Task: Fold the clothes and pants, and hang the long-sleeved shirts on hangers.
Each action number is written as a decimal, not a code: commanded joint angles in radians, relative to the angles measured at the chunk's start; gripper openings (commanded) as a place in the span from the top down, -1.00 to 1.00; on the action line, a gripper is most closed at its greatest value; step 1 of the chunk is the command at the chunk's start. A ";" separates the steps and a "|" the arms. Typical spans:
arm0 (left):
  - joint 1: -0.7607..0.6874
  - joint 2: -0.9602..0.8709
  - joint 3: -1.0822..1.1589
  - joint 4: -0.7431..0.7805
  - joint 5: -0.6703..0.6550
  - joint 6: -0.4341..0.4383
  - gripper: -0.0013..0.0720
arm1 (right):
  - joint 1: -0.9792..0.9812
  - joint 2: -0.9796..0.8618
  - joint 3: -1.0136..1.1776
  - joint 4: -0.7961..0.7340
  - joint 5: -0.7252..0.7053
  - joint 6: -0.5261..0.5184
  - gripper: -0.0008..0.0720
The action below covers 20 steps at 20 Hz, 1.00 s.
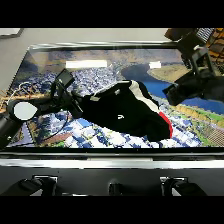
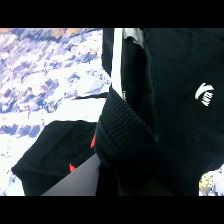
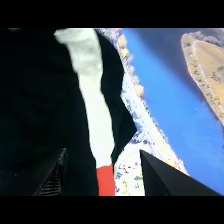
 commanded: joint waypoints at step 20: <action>-0.076 0.069 0.001 -0.001 -0.006 0.041 0.88 | -0.377 -0.417 -0.047 0.743 0.063 -0.911 -0.87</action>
